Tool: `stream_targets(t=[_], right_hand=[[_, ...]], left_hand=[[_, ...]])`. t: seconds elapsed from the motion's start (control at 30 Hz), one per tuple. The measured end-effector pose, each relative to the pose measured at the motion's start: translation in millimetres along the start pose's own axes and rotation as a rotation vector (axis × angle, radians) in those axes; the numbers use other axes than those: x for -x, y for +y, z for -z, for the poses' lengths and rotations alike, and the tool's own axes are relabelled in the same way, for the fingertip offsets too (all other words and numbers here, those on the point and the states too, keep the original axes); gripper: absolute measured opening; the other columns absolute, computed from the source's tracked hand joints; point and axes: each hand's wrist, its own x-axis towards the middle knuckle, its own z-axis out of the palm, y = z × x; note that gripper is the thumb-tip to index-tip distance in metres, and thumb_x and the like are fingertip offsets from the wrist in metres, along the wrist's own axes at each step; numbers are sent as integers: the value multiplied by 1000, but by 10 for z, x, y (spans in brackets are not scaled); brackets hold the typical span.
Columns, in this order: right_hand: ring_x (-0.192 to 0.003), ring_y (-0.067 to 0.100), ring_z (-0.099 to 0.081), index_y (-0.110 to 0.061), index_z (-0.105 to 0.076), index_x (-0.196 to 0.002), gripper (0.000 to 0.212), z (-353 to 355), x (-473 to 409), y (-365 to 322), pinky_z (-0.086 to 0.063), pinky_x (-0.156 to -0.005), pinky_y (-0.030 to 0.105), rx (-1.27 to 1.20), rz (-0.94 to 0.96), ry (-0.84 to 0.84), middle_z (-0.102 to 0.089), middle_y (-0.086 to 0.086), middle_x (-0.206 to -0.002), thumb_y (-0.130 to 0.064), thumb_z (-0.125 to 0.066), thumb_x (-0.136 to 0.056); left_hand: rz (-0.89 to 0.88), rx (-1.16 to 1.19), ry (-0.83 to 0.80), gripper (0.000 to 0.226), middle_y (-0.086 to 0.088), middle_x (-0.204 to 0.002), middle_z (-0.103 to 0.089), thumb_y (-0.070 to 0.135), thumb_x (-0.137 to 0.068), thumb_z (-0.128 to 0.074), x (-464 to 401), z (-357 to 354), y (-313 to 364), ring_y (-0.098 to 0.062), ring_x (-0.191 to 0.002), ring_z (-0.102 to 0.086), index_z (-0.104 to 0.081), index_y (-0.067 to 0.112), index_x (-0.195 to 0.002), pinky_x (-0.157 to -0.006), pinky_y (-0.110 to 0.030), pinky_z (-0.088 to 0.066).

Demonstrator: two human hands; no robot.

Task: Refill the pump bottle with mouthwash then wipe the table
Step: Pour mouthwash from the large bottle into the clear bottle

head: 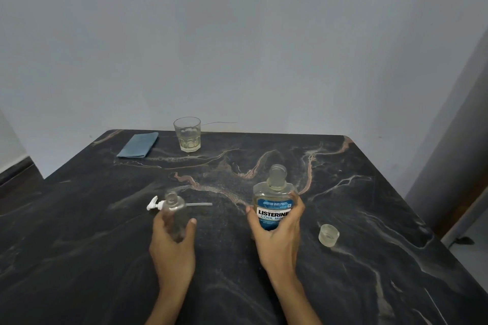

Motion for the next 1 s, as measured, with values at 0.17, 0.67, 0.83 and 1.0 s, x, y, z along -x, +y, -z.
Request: stream_targets(t=[0.17,0.67,0.83,1.0], right_hand=[[-109,10,-56,-41,-23,-129,83,2,3,-26,-50,-90,28,-1,4,12,-51,-7,-120,-44,-78,-68],[-108,10,-57,-34,-27,-131,84,-17,-7,-13,-51,-90,34,10,13,41,-54,-5,-120,-41,-78,-66],[-102,11,-60,-42,-28,-123,78,-1,-14,-39,-53,-86,37,-36,7,71,-58,-4,-115,-36,-79,-65],[-95,6,-62,-55,-30,-109,77,124,-66,-93,-53,-80,28,-53,62,192,-59,-9,-106,-31,-81,-57]], left_hand=[[-36,113,-187,47,20,-108,-63,3,-78,-73,257,-288,97,11,-101,-59,-55,35,-107,-89,-21,-45],[-117,-65,-331,64,6,-121,-62,-1,-79,-70,418,-418,76,-7,-112,-60,-44,32,-127,-97,-28,-47],[-163,-175,-415,66,3,-126,-61,9,-80,-70,478,-415,107,-11,-113,-59,-42,19,-138,-99,-31,-47],[-182,-196,-433,64,2,-126,-60,13,-81,-71,489,-408,134,-10,-113,-58,-41,18,-138,-98,-27,-46]])
